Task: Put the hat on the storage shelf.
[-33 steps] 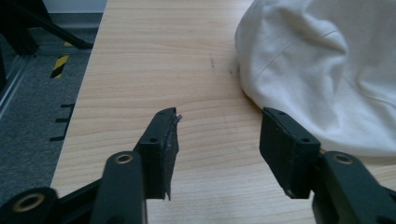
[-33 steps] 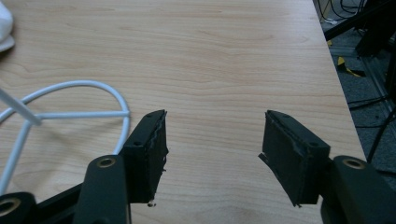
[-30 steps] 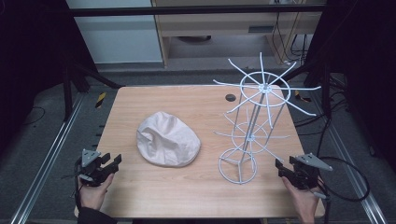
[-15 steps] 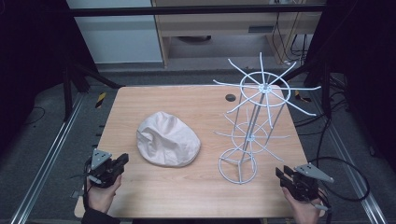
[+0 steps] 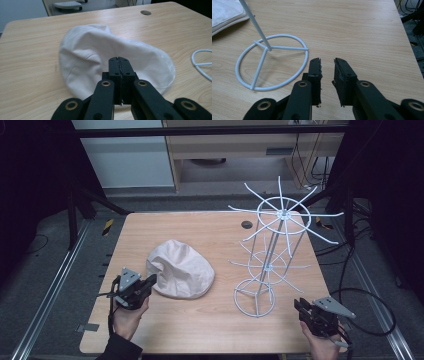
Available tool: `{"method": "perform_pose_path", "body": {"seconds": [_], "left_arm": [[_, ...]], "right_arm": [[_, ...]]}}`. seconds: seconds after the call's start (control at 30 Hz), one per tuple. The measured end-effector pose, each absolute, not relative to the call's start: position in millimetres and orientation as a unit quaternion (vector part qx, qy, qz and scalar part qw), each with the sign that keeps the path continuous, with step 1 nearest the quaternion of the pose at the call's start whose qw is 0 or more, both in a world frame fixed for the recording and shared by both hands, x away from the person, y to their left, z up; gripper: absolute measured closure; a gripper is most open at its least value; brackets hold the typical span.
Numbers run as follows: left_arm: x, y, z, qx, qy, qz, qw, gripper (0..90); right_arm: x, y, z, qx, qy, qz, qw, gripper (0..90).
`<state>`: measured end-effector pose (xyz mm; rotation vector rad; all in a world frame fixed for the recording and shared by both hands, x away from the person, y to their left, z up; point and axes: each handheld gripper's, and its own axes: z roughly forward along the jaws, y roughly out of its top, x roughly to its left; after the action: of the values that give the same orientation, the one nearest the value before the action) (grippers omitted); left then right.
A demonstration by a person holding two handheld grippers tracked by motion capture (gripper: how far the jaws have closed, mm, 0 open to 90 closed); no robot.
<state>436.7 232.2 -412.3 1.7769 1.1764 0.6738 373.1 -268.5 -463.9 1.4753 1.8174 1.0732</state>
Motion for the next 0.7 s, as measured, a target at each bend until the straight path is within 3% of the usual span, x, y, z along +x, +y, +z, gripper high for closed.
{"method": "perform_pose_path", "body": {"seconds": [0.3,0.7], "left_arm": [[462.7,184.3,-418.9,0.722,0.459,0.240,0.458,89.7],[488.0,124.5,-432.1,0.734,0.449,0.243,0.447,89.7]], "right_arm": [[374.6,-267.3,-464.3,0.545,0.682,0.399,0.279,82.4],[375.6,-268.1,-465.4,0.546,0.681,0.400,0.280,84.6]]}}
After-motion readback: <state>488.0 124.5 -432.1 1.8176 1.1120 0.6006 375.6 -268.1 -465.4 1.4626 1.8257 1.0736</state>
